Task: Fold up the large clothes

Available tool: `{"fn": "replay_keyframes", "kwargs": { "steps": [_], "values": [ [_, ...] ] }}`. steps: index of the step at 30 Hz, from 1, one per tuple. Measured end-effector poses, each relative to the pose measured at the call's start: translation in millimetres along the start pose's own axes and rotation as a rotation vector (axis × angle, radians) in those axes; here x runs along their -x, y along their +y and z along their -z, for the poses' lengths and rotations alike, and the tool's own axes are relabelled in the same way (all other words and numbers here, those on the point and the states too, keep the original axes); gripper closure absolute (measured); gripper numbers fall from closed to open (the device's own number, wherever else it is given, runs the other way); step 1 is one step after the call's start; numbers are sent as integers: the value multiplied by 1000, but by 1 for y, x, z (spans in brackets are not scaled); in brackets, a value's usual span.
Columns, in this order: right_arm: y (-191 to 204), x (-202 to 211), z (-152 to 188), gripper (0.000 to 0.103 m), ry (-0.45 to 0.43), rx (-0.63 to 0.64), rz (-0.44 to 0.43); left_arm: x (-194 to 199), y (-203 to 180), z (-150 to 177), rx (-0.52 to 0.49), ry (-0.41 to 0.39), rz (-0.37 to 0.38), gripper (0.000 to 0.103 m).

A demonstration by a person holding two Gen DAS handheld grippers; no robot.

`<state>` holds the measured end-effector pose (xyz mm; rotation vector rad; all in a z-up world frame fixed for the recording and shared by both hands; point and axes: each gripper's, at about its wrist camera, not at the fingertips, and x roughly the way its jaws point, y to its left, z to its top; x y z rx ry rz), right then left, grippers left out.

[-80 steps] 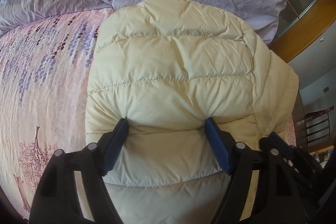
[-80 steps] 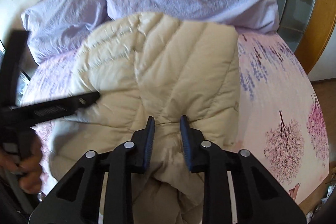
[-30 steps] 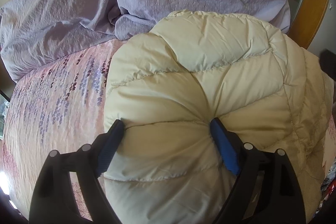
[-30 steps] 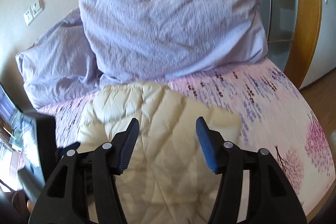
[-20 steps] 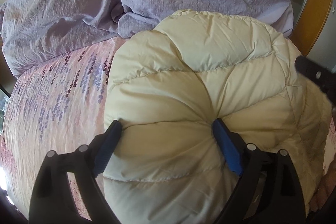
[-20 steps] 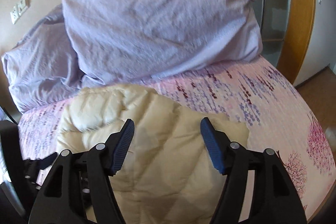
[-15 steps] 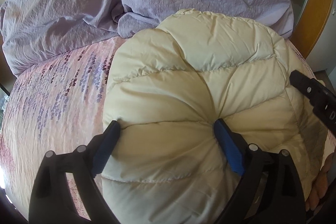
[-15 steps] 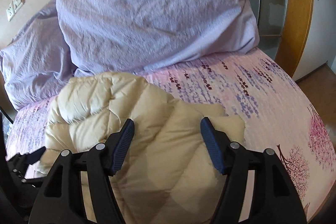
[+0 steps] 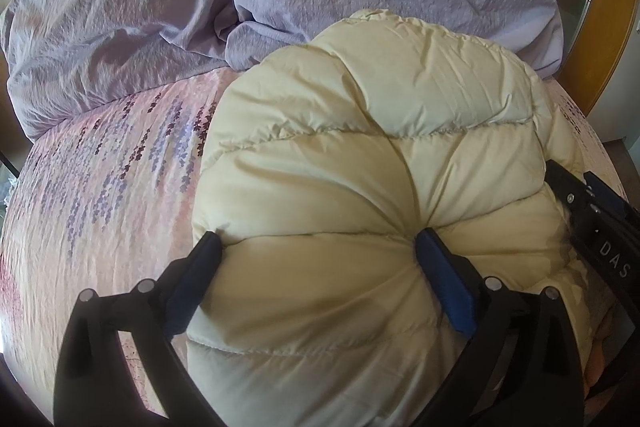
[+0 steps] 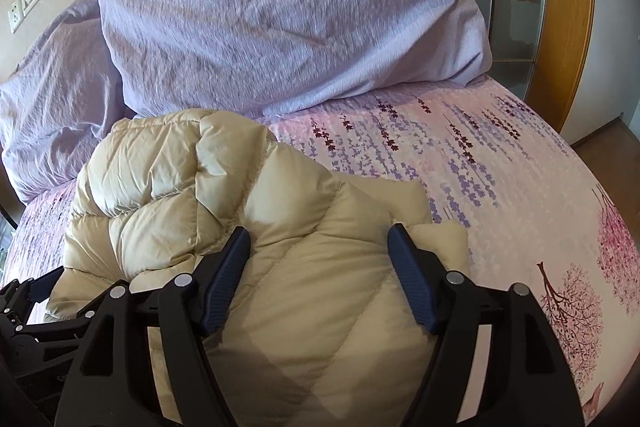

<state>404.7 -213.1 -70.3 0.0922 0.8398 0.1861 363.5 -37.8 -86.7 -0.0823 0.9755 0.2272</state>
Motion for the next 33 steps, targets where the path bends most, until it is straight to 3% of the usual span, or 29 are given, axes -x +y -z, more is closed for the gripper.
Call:
{"fn": "replay_keyframes", "kwargs": {
  "steps": [33],
  "values": [
    [1, -17, 6, 19, 14, -10, 2, -8, 1, 3, 13, -6, -4, 2]
  ]
}}
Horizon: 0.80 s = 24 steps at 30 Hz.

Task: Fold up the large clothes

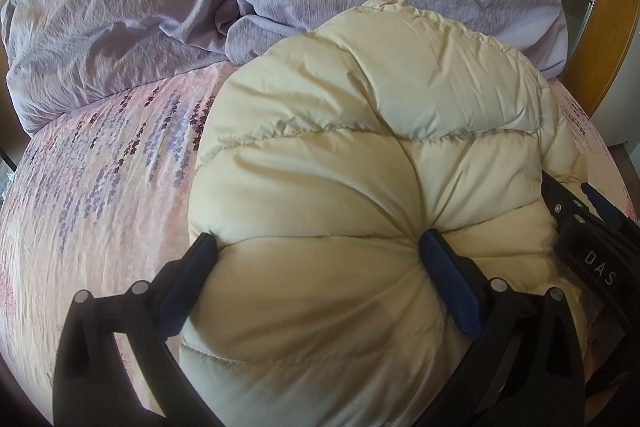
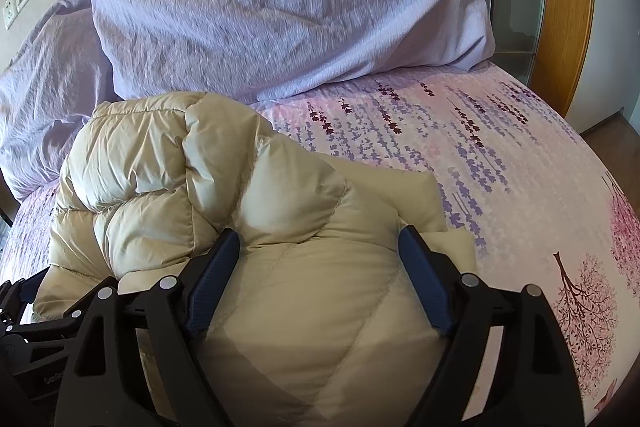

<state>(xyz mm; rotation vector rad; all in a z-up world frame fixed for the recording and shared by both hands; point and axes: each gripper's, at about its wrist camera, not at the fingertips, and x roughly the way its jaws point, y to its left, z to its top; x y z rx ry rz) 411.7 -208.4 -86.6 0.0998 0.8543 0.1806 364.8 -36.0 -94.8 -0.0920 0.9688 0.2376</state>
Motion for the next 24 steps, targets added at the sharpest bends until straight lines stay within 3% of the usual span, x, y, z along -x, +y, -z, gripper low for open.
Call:
{"fn": "replay_keyframes", "kwargs": {
  "steps": [24],
  "values": [
    [2, -3, -2, 16, 2, 1, 0, -2, 0, 0, 3, 1, 0, 2]
  ]
}}
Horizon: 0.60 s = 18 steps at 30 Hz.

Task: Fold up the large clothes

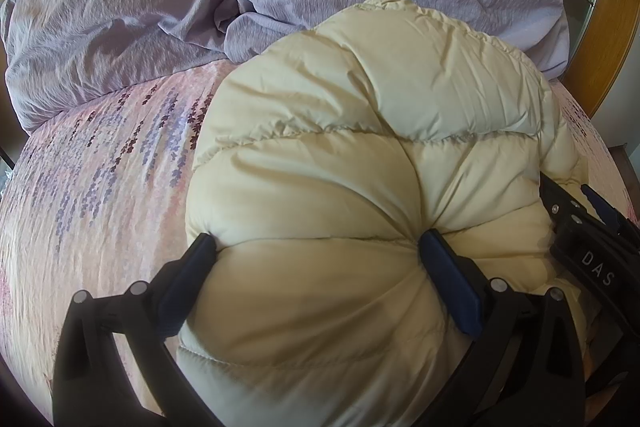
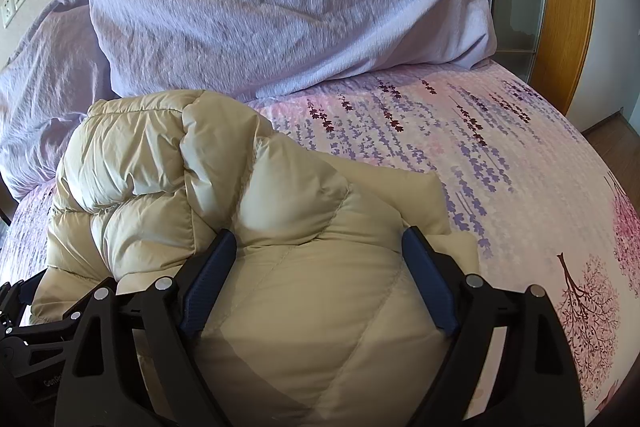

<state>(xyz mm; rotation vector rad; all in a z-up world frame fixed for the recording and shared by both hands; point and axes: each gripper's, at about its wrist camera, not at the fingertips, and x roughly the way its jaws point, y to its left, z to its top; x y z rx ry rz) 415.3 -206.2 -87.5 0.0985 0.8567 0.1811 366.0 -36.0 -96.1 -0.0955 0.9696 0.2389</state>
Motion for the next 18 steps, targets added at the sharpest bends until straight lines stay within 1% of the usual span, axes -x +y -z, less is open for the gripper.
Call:
{"fn": "replay_keyframes", "kwargs": {
  "steps": [12, 18],
  "values": [
    [0, -2, 0, 14, 2, -2, -4, 0, 0, 0, 2, 0, 0, 2],
    [-2, -6, -2, 12, 38, -9, -27, -1, -1, 0, 2, 2, -1, 2]
  ]
}}
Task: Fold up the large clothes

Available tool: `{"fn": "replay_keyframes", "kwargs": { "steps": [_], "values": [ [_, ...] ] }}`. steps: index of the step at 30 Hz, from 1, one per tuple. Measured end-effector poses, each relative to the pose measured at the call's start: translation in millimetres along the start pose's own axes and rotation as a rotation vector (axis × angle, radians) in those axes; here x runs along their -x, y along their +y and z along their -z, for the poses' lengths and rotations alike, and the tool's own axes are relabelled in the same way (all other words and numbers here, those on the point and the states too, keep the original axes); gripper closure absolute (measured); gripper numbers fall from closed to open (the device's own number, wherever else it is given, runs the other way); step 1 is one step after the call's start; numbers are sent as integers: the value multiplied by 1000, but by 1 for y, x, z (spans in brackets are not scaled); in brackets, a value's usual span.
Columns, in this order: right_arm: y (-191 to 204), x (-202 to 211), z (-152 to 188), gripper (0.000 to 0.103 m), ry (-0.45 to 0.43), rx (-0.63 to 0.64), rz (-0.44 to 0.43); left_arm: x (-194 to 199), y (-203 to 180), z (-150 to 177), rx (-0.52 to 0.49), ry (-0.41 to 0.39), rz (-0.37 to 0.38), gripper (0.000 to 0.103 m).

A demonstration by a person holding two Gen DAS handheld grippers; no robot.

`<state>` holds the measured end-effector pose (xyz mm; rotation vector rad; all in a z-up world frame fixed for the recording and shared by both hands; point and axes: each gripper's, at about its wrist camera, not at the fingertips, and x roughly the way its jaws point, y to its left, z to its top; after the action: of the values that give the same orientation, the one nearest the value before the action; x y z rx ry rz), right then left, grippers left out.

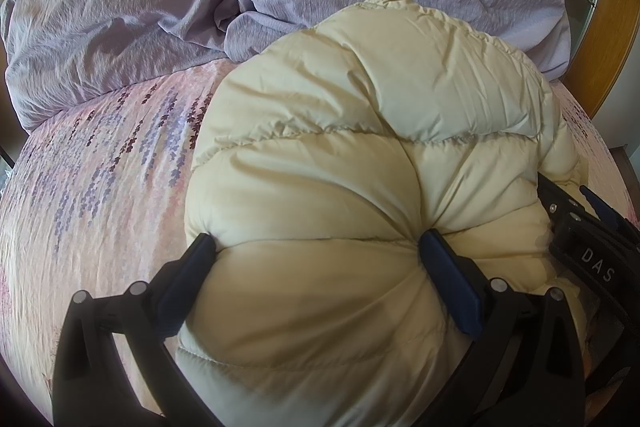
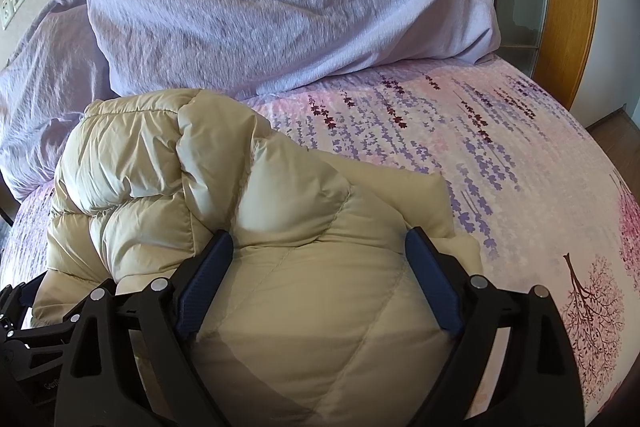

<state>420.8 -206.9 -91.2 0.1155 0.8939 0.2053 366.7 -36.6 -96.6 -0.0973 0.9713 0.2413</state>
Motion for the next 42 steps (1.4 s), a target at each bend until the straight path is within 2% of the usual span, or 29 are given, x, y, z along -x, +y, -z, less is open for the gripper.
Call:
{"fn": "replay_keyframes", "kwargs": {
  "steps": [6, 9, 12, 15, 18, 23, 26, 31, 34, 35, 36, 37, 38, 39, 40, 42],
  "values": [
    [-6, 8, -13, 12, 85, 31, -59, -1, 1, -2, 0, 29, 11, 2],
    [-26, 29, -18, 11, 85, 2, -79, 5, 7, -8, 12, 54, 26, 2],
    [-54, 46, -21, 3, 98, -73, -97, 18, 18, -11, 21, 46, 45, 2],
    [-80, 46, -18, 3, 178, -167, -179, 29, 28, -11, 31, 40, 68, 2],
    [-95, 34, -5, 3, 309, -261, -318, 35, 42, -11, 59, 55, 107, 2],
    [-92, 16, 18, 3, 436, -338, -457, 35, 70, -6, 141, 99, 188, 2],
    [-81, 10, 25, 3, 475, -323, -485, 29, 84, -2, 197, 138, 258, 2],
    [-67, 3, 29, 3, 496, -317, -518, 18, 93, 8, 246, 185, 334, 2],
    [-65, 3, 32, 12, 496, -332, -543, 10, 94, 14, 276, 225, 396, 2],
    [-64, 3, 33, 20, 497, -340, -554, 6, 93, 17, 295, 239, 421, 3],
    [-64, 5, 34, 29, 493, -349, -566, 3, 94, 19, 311, 244, 441, 10],
    [-64, 8, 34, 33, 482, -351, -579, 1, 95, 20, 333, 246, 470, 15],
    [-63, 11, 33, 41, 472, -349, -588, 1, 96, 22, 356, 243, 505, 27],
    [-62, 15, 32, 48, 461, -347, -597, 2, 96, 21, 364, 237, 513, 36],
    [-60, 18, 31, 51, 450, -342, -605, 4, 96, 21, 361, 226, 517, 40],
    [-56, 25, 27, 60, 435, -333, -614, 11, 96, 18, 349, 208, 519, 54]
  ]
}}
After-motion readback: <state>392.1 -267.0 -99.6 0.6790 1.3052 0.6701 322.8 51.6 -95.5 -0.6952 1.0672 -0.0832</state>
